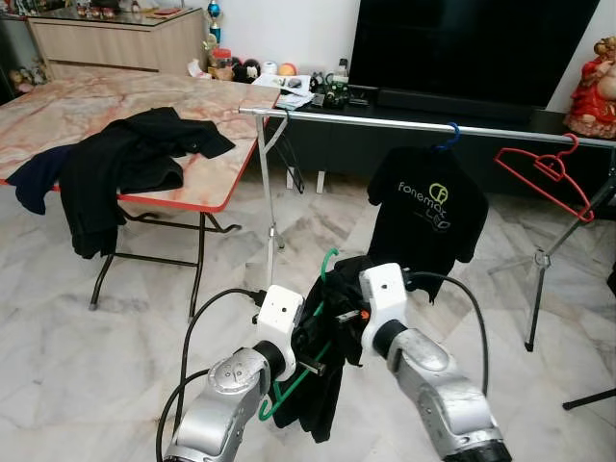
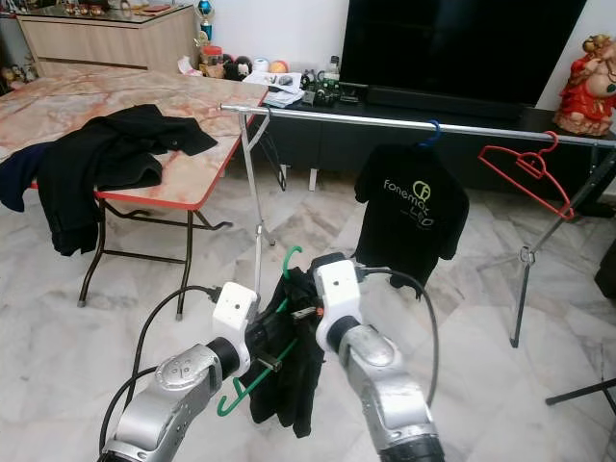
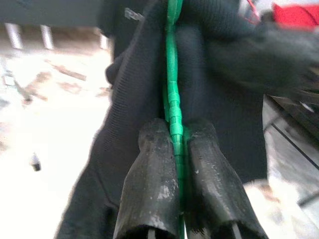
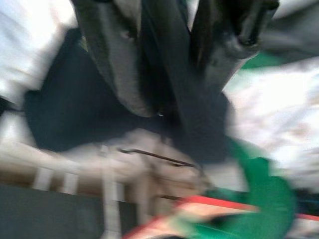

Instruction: Hang hanger

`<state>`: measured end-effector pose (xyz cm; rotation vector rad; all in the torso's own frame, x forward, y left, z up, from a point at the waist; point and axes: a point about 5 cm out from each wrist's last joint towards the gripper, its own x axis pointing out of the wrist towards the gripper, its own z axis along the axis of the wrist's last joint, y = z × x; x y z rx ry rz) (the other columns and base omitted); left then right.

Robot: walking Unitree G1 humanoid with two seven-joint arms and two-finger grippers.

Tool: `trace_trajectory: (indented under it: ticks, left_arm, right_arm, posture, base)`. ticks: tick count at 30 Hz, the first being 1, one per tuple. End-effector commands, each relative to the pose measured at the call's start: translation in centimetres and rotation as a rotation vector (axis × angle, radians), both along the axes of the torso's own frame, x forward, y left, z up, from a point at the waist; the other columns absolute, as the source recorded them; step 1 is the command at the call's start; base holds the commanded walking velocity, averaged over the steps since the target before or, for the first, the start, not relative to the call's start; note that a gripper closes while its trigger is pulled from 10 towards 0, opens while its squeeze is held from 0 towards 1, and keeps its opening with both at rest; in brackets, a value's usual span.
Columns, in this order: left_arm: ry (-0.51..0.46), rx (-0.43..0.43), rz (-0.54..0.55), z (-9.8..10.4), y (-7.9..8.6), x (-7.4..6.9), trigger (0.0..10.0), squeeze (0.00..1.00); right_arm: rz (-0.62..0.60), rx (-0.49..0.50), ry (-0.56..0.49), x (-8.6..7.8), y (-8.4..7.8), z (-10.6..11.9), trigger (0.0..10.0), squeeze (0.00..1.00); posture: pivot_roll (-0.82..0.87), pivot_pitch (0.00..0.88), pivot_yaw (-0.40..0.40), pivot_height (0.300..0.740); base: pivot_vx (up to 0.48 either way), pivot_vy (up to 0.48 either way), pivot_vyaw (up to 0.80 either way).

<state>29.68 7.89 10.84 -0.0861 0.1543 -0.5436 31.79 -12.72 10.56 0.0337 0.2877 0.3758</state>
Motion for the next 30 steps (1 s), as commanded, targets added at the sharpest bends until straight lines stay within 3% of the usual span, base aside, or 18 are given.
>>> trace_trajectory:
  ticks: [1, 9, 17, 18, 19, 20, 23, 30]
  left_arm:
    - [-0.067, -0.028, 0.024, 1.4, 0.1, 0.7, 10.0, 0.0]
    - [-0.106, -0.057, 0.14, 2.2, 1.4, 1.5, 10.0, 0.0]
    - [-0.119, -0.069, 0.147, 2.4, 1.5, 1.7, 10.0, 0.0]
    - [-0.12, -0.046, 0.109, 2.2, 1.3, 1.5, 10.0, 0.0]
    - [-0.12, -0.038, 0.098, 2.2, 1.3, 1.5, 10.0, 0.0]
    - [-0.116, -0.023, 0.078, 2.0, 1.2, 1.4, 10.0, 0.0]
    - [-0.097, 0.073, -0.029, 1.0, 1.5, 0.8, 10.0, 0.0]
    - [-0.074, 0.16, -0.122, 0.1, 2.0, 0.3, 10.0, 0.0]
  right_arm:
    - [-0.036, -0.009, 0.006, -0.2, -0.9, 0.0, 10.0, 1.0]
    - [-0.039, -0.035, 0.033, -1.1, -2.3, -0.4, 10.0, 1.0]
    - [0.133, -0.038, 0.005, -2.2, -0.3, 0.2, 10.0, 0.97]
    - [0.133, -0.065, -0.035, -2.1, -0.5, 0.7, 10.0, 0.28]
    - [0.129, -0.072, -0.048, -2.0, -0.6, 0.9, 10.0, 0.28]
    - [0.109, -0.077, -0.065, -1.7, -1.0, 1.2, 10.0, 0.0]
    - [-0.03, -0.133, -0.136, 0.4, -3.6, 3.3, 10.0, 0.0]
    - [0.02, -0.163, -0.186, 1.7, -4.5, 5.2, 10.0, 0.0]
  posture:
    - [0.14, 0.0, -0.074, 0.74]
    - [0.14, 0.0, -0.073, 0.74]
    - [0.14, 0.0, -0.072, 0.74]
    - [0.14, 0.0, -0.074, 0.74]
    - [0.14, 0.0, -0.074, 0.74]
    - [0.14, 0.0, -0.074, 0.74]
    - [0.14, 0.0, -0.071, 0.74]
    - [0.13, 0.0, -0.064, 0.74]
  base:
    - [0.0, 0.0, 0.0]
    - [0.0, 0.0, 0.0]
    - [0.0, 0.0, 0.0]
    - [0.0, 0.0, 0.0]
    - [0.0, 0.0, 0.0]
    - [0.0, 0.0, 0.0]
    - [0.0, 0.0, 0.0]
    - [0.0, 0.0, 0.0]
